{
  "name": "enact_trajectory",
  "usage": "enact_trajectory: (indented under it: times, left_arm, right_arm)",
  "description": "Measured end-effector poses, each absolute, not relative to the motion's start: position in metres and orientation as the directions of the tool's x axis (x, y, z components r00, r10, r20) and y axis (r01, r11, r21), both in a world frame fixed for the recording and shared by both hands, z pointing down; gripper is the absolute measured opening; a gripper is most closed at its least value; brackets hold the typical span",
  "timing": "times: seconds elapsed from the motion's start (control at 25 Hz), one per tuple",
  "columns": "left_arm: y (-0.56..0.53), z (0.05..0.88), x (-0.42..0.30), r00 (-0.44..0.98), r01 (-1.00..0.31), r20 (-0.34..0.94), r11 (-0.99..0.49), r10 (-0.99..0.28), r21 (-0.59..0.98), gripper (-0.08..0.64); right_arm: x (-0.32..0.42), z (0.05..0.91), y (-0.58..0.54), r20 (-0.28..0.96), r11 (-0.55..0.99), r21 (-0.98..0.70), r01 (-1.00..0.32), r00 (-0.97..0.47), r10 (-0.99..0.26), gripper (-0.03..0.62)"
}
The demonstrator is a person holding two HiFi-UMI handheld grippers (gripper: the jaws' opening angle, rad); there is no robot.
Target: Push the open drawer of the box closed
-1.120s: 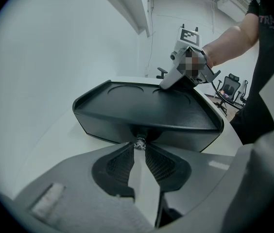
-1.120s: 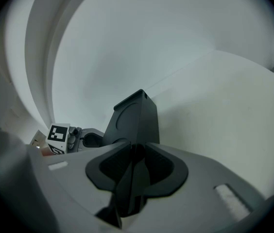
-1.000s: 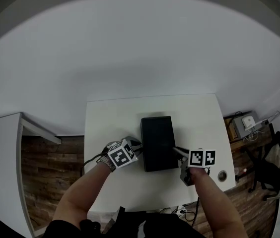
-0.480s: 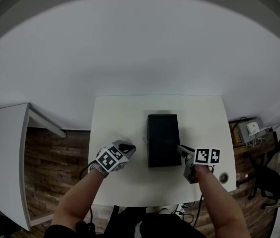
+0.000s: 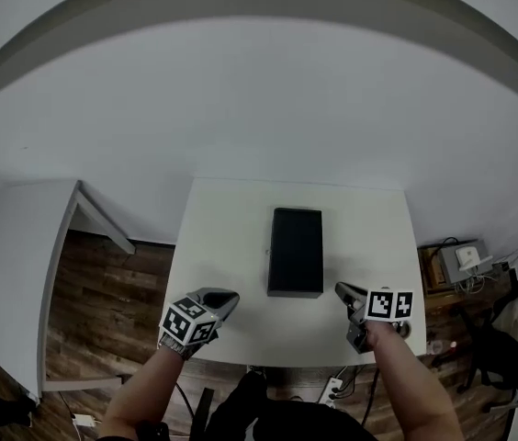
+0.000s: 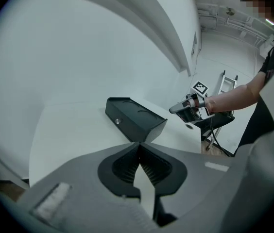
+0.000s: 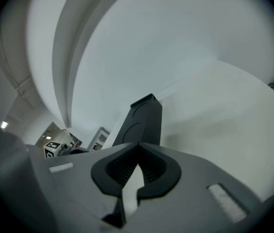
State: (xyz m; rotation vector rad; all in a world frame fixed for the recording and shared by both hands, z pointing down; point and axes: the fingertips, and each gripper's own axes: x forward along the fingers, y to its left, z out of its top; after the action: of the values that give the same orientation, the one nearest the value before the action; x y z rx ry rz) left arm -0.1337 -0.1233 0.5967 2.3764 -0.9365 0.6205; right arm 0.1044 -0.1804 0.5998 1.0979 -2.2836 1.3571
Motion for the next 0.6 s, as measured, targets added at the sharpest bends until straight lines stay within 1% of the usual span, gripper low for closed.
enact_trajectory:
  times: [0.28,0.52,0.6]
  left_arm:
    - [-0.032,0.553,-0.092,0.681,-0.729,0.473,-0.581,-0.559,0.363,0.002]
    - [0.042,0.534,-0.049,0.696,-0.712,0.38,-0.522,-0.609,0.47,0.002]
    - [0.067,0.532,-0.039,0.702,-0.699,0.361,-0.495,-0.614,0.516,0.002]
  right_arm:
    - [0.113,0.557,-0.095,0.379,0.361,-0.758,-0.543,-0.817,-0.434,0.0]
    - [0.134,0.536,-0.037,0.292,0.39,-0.808,-0.441,-0.876,-0.384,0.0]
    - [0.134,0.528,-0.016,0.243,0.388,-0.837,-0.386,-0.897,-0.368,0.0]
